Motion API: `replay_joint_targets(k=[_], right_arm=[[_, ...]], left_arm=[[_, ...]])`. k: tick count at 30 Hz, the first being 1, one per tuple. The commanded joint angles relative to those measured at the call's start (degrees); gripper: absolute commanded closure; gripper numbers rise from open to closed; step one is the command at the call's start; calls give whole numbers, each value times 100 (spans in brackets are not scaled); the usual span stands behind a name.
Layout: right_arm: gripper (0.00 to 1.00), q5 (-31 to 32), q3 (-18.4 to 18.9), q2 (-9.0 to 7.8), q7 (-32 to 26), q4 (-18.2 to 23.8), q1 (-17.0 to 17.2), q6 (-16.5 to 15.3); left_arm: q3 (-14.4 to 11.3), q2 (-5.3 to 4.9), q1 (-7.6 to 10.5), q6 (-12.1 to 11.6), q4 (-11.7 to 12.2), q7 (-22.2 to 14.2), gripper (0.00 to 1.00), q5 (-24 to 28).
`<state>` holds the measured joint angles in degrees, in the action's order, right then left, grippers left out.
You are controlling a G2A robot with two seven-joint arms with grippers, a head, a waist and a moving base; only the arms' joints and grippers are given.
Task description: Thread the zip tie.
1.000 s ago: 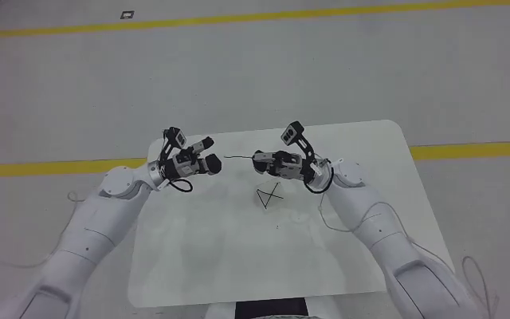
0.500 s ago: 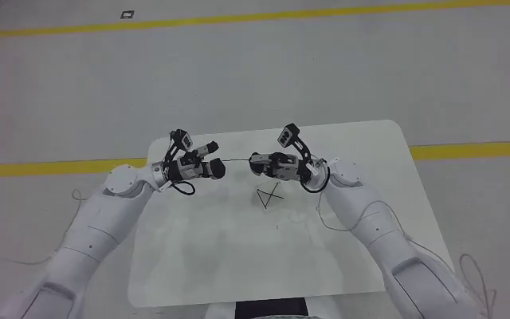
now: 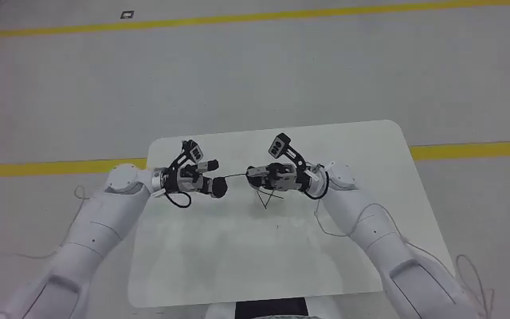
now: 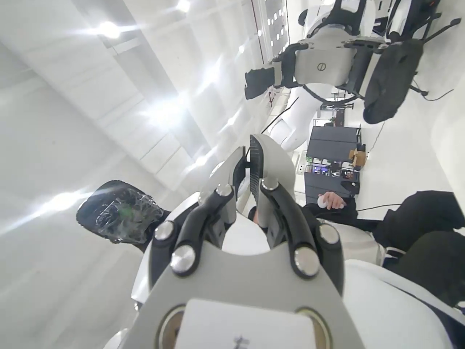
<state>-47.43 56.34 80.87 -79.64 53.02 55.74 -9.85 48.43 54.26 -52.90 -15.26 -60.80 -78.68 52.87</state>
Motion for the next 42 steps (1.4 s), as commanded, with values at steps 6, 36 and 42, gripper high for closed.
replay_joint_targets(k=[6,36,42], right_arm=[[100,191,-48,-10,300,160,99,123],[100,773,-132,-76,865,632,310,457],[100,1050,-107,-131,945,746,337,549]], left_arm=[[-24,5,-64,40,-145,148,0,-71],[50,4,-284,321,-585,130,33,-295],[66,14,-305,335,-593,176,74,-362]])
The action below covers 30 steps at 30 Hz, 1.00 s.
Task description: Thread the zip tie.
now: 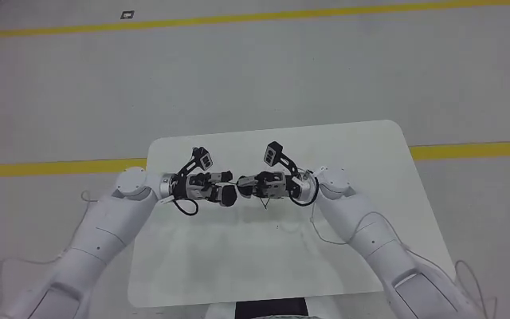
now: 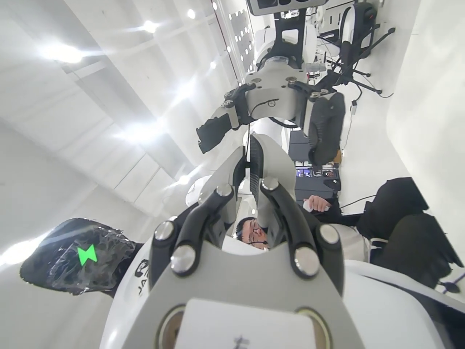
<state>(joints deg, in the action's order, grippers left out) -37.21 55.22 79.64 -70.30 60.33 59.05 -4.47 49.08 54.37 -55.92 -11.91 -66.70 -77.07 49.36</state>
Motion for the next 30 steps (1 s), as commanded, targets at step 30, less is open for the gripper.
replay_joint_targets(k=[30], right_arm=[[100,562,122,-219,138,467,199,193]], left_arm=[[75,45,-26,139,-26,67,100,-233]])
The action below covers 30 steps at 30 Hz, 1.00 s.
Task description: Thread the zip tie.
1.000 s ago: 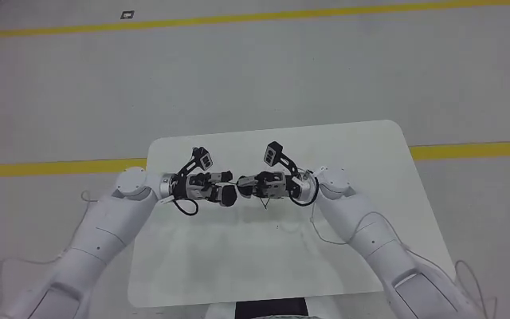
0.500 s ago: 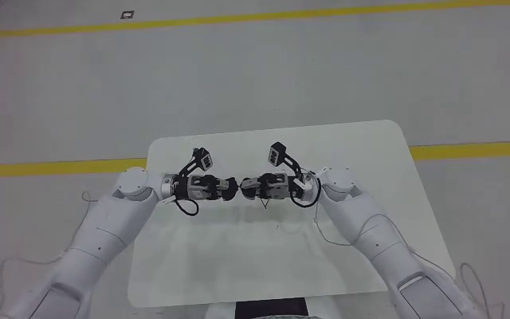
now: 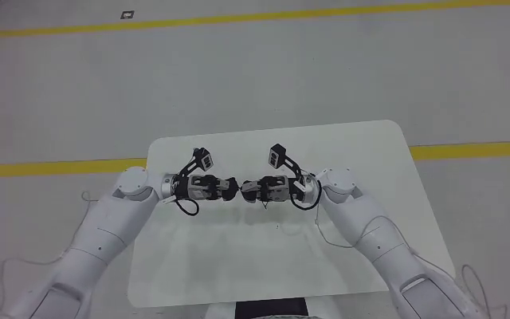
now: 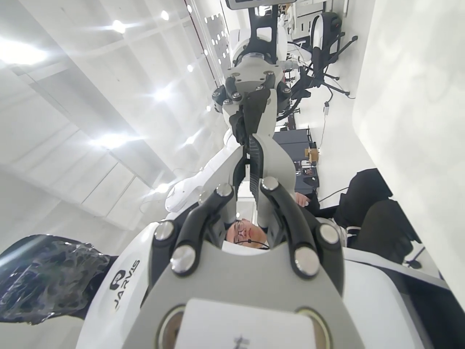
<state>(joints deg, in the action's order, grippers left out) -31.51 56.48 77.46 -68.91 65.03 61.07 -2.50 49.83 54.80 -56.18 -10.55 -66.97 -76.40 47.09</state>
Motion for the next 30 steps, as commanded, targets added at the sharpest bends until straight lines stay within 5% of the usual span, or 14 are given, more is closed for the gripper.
replay_joint_targets(k=[1,11,20,30], right_arm=[[100,-13,-7,-2,-1,-6,-5,-7],[100,-69,-30,-21,0,-44,-10,-37],[100,-103,-66,-34,-13,-61,-25,-43],[100,-153,-132,-31,-21,-127,-72,-81]], left_arm=[[0,5,1,6,0,-1,100,-8],[-15,36,20,37,26,0,82,-24],[-21,63,41,45,71,-21,95,-24],[-16,86,53,49,111,-34,92,-36]])
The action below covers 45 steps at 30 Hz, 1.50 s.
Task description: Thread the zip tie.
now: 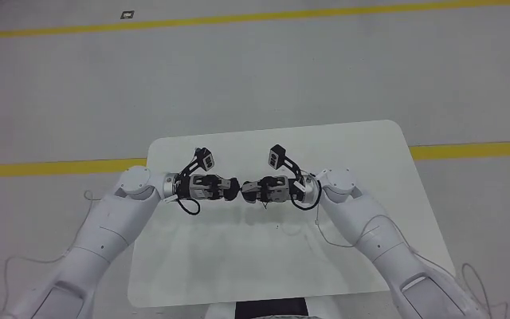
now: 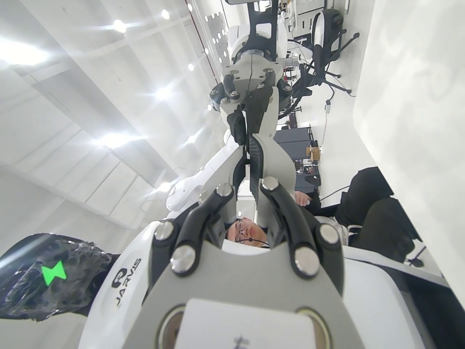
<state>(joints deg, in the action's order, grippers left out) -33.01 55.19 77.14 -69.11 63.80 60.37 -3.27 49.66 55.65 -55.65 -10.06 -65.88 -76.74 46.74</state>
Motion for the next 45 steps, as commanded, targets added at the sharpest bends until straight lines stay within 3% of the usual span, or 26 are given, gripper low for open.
replay_joint_targets(k=[1,11,20,21,23,24,42,45], right_arm=[[100,-8,-10,0,-2,-12,-7,-10],[100,-43,-69,0,-25,-59,-34,-43],[100,-103,-75,-5,11,-87,-36,-65],[91,-112,-74,-6,20,-89,-35,-67],[58,-131,-64,-9,46,-89,-30,-73],[2,-136,-56,-12,64,-87,-26,-77],[0,-31,85,-104,286,26,120,55],[0,63,107,-121,398,38,132,97]], left_arm=[[4,3,-2,0,3,-3,91,-3],[6,19,-19,-1,-1,-28,100,-26],[26,31,-23,-17,28,-24,100,-38],[30,31,-25,-21,33,-24,100,-38],[44,31,-31,-33,45,-14,100,-39],[50,31,-32,-38,49,-10,100,-42],[180,28,-86,-180,104,4,100,-12],[167,31,-100,-100,98,-182,100,61]])
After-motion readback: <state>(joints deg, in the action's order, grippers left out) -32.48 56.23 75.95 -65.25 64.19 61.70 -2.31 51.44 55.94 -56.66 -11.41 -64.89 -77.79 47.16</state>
